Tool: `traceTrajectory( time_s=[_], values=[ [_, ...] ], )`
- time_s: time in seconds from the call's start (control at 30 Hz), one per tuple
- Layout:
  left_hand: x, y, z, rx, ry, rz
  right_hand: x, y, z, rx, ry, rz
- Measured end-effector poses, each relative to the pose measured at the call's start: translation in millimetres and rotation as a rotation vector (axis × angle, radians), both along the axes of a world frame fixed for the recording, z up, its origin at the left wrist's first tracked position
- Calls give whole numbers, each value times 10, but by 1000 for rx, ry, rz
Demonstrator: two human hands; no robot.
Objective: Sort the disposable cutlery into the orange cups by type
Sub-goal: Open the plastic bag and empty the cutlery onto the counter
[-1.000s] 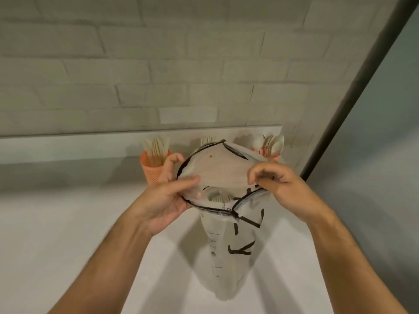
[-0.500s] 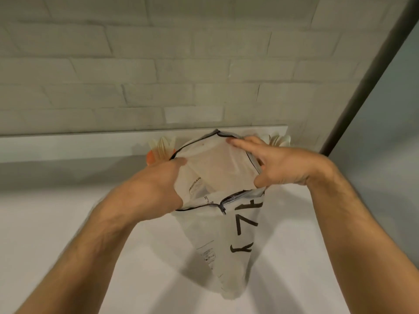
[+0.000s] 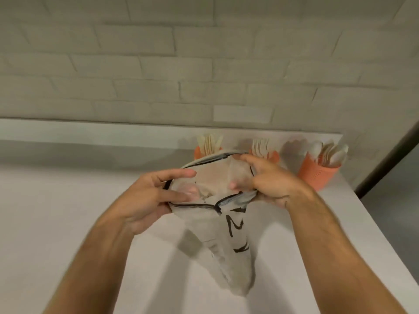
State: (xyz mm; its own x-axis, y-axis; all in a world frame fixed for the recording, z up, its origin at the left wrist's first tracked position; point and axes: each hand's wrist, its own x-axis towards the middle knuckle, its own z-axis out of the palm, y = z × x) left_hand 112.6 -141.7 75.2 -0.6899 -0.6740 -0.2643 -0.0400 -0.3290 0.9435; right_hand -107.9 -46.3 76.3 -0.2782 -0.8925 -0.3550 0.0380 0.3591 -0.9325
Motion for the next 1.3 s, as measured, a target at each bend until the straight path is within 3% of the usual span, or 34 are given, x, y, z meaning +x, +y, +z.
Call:
traceTrajectory(
  time_s=[0.1,0.23,0.3,0.37,0.47,0.57,0.67,0.73,0.83,0.9,1.0,1.07,1.13,1.23,1.3],
  values=[
    [10,-93,-429,463,373,220,-76,-97,-375,-44,-476,-62],
    [-1,-108,-800,707,736,362,-64,-75,-805,-116,-921,-323],
    [-19,-117,-899,878,894,441,4,-48,-901,-149,-1060,-403],
    [-28,-75,-851,869,847,432,60,-46,-957,-104,-1051,-432],
    [-27,-66,-792,579,394,331,86,-44,-900,48,-774,-251],
    [-33,-86,-729,183,-118,216,111,-89,-779,164,-273,-56],
    [-57,-150,-717,-174,-428,194,99,-145,-733,192,320,-9],
    [-98,-203,-721,-389,-559,164,89,-175,-730,92,450,34],
    [-146,-269,-699,-332,-544,162,102,-223,-704,-1,264,71],
    [-174,-334,-673,-134,-450,189,94,-291,-707,15,103,41],
    [-184,-409,-669,150,-330,197,128,-407,-670,92,-325,-103],
    [-193,-423,-675,269,-259,181,201,-468,-631,165,-422,-192],
    [-196,-426,-684,312,-212,201,230,-532,-628,165,-107,-145],
    [-174,-431,-685,235,-212,246,212,-460,-564,-86,632,-156],
    [-130,-416,-688,-1,-299,200,267,-273,-418,-303,785,-47]
  ],
)
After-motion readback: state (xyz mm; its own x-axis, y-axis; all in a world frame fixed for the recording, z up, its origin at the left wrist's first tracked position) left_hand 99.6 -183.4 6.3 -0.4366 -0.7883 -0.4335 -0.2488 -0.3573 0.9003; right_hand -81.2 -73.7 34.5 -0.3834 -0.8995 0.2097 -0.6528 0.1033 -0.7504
